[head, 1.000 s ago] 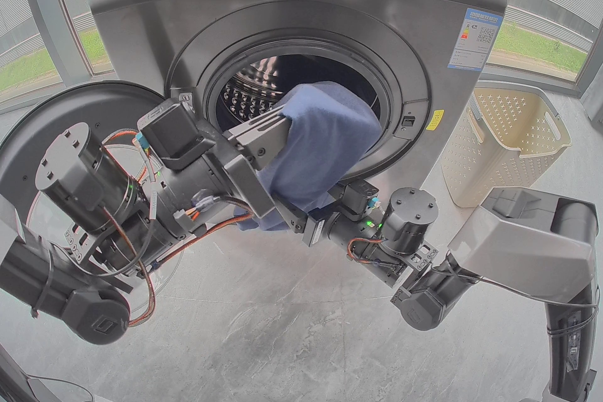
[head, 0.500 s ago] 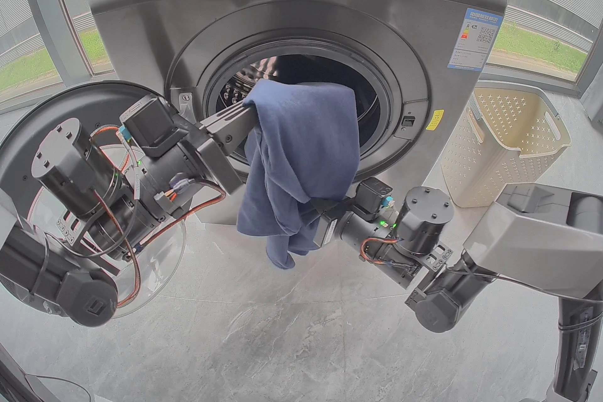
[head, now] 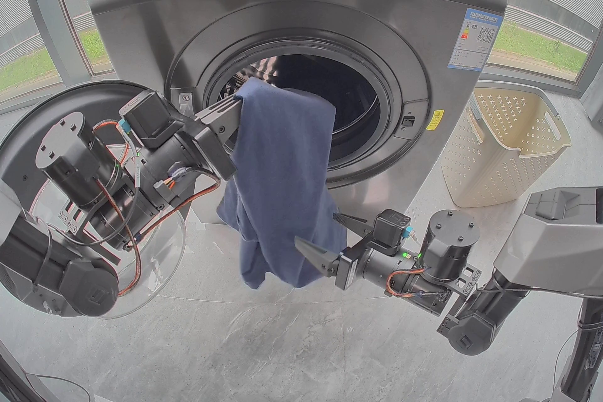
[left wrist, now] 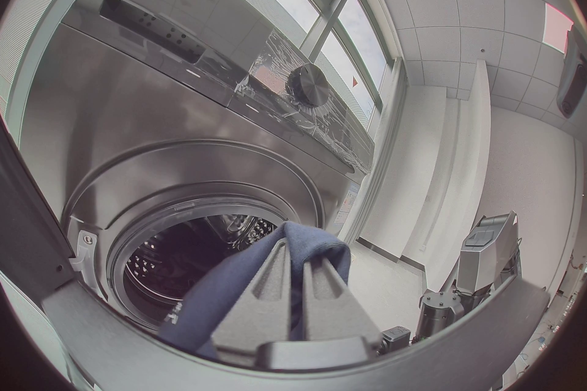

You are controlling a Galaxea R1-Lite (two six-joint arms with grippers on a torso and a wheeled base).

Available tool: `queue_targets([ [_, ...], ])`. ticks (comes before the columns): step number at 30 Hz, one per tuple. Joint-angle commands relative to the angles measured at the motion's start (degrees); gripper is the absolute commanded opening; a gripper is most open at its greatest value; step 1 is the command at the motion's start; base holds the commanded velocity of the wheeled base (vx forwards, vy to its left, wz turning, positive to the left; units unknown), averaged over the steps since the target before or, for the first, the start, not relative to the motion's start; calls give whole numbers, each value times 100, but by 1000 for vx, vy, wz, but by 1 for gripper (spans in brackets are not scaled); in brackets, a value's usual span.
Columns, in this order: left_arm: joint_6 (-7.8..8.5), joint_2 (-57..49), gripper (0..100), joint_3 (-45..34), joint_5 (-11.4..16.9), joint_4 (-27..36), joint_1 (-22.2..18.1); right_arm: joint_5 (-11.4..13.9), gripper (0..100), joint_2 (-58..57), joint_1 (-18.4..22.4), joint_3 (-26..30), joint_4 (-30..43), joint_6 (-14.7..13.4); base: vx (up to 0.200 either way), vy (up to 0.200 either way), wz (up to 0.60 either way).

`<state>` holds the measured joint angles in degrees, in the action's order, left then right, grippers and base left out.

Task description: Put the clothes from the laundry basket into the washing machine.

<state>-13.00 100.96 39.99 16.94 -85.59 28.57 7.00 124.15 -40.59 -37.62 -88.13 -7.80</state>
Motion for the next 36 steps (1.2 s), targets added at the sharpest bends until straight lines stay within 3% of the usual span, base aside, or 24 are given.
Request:
queue_targets([
  [1,-1,38,0,53,-25,-2,87,109,100,-40,-150,35,-12,59,0,0,0],
  [8,-1,38,0,18,-60,-2,236,109,100,408,-291,-923,147,174,0,0,0],
  [9,-1,46,0,36,-148,-2,298,100,100,602,-353,-1336,358,235,0,0,0],
  [13,-1,46,0,36,-174,-2,324,91,100,1015,-361,-2021,445,244,0,0,0],
  [15,-1,38,0,44,-183,-19,324,82,100,1358,-274,-2619,604,253,0,0,0],
  [22,-10,-24,0,53,-174,-19,315,-304,100,1762,25,-3471,700,262,0,0,0],
  [23,-10,-24,0,53,-174,-19,315,-304,0,1762,25,-3471,700,262,0,0,0],
  [27,-19,2,0,44,-183,-19,280,-445,0,1665,52,-3515,683,226,0,0,0],
  [31,-28,-6,0,53,-209,-28,219,-498,0,1340,157,-3208,639,209,0,0,0],
  [36,-1,38,0,-105,-306,-2,-238,-498,0,821,394,-2830,621,191,0,0,0],
])
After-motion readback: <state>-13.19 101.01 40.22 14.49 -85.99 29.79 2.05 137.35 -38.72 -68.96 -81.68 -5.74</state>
